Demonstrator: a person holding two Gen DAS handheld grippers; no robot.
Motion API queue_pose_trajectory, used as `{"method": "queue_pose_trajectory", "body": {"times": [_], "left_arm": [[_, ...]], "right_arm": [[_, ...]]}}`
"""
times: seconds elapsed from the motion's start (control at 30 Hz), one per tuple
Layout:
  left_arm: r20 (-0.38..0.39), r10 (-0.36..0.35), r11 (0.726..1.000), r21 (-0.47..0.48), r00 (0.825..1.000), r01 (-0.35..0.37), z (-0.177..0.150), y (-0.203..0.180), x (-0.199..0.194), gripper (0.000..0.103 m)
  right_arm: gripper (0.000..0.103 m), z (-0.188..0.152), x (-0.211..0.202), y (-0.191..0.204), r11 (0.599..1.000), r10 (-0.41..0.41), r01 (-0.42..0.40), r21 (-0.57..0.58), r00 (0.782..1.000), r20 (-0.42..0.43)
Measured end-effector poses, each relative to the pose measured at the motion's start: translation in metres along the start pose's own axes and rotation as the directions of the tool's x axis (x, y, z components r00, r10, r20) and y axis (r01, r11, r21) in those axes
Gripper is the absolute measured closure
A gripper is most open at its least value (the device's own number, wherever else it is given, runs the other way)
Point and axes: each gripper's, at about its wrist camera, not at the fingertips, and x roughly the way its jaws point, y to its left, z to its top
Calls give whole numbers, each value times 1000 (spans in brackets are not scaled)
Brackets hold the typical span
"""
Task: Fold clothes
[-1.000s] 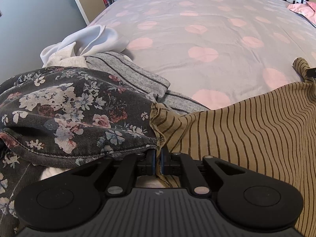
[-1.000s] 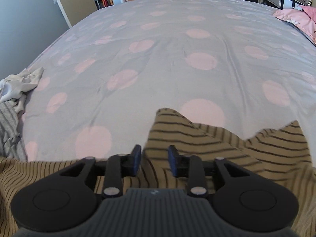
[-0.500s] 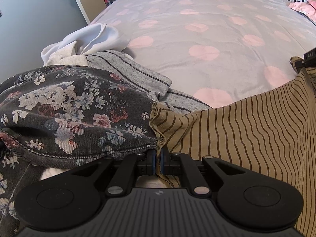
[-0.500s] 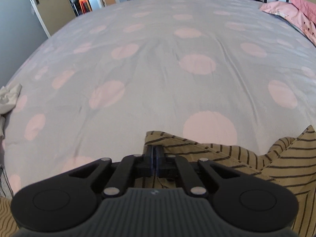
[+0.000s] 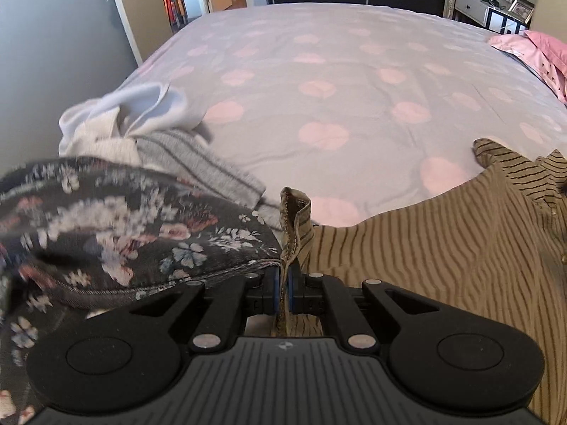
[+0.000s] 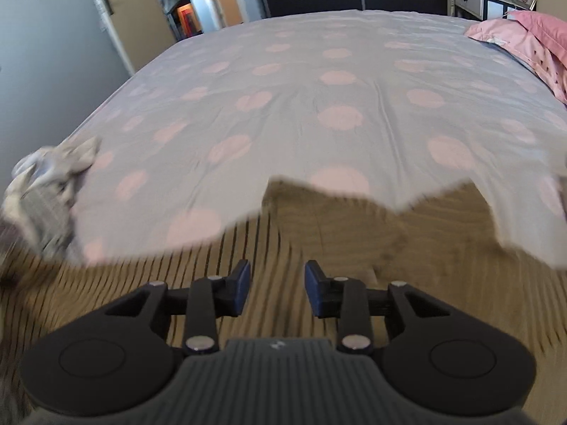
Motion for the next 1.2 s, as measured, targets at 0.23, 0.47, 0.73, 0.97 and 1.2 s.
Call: {"method": "queue_pose_trajectory", "body": {"times": [0.23, 0.47, 0.73, 0.97, 1.2], "left_arm": [[-95, 131, 989, 78, 987, -124, 14, -28, -4, 101], [-143, 210, 975, 107, 967, -196, 10, -51, -10, 102], [-137, 188, 969, 185, 973, -161, 22, -102, -16, 102], [-124, 107, 973, 215, 986, -79, 37, -151, 8, 102], [-202, -34, 969, 232, 979, 82, 27, -180, 54, 102]], "right_arm": [[66, -68, -67, -32, 999, 17, -21, -46, 996, -86], [66, -108, -106, -71, 998, 28, -18, 67, 988, -153], [66, -104, -121, -66, 997, 82, -80, 24, 989, -121], [66, -103, -115, -62, 998, 56, -57, -7, 989, -140], [66, -103, -114, -56, 998, 46, -51, -36, 990, -130]]}}
